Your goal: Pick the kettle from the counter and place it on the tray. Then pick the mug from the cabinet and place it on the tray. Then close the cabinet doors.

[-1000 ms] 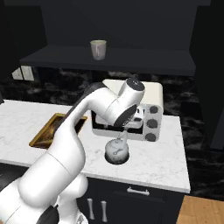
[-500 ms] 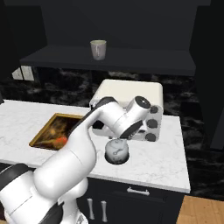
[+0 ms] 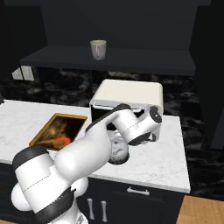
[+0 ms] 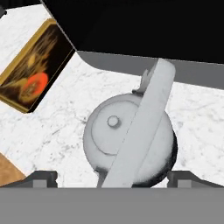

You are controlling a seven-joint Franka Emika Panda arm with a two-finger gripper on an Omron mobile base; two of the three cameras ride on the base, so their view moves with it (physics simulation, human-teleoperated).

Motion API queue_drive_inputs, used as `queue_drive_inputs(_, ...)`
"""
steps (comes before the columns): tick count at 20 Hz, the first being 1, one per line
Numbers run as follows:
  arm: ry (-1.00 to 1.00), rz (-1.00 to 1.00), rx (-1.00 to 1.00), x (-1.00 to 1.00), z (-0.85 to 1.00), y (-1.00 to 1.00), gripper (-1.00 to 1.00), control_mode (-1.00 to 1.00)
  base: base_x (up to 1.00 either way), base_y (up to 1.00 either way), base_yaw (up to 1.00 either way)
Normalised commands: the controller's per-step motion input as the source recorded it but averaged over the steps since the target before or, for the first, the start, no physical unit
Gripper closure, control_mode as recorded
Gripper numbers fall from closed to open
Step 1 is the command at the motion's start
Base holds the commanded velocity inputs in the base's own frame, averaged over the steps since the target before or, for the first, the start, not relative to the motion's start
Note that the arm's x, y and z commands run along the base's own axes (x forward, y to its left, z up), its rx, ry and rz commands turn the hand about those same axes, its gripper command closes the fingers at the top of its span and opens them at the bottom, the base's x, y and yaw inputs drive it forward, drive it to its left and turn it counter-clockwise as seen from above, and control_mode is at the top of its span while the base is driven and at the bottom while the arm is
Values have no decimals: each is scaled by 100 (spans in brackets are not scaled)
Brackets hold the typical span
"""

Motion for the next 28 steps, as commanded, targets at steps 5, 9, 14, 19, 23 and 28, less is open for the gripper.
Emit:
queue_drive_inputs(5,0,5,9,31,-24,-2,-100,-100,0,0,0)
queue_drive_inputs(9,0,4,8,30,-21,-3,-100,-100,0,0,0)
queue_drive_inputs(14,0,4,3,4,-2,0,100,-100,0,0,0)
queue_drive_inputs(19,-1,0,0,-2,2,5,100,-100,0,0,0)
queue_drive_inputs(23,-18,-10,0,-11,38,59,100,-100,0,0,0)
queue_drive_inputs(28,-22,-30,-5,-3,49,99,100,-100,0,0,0)
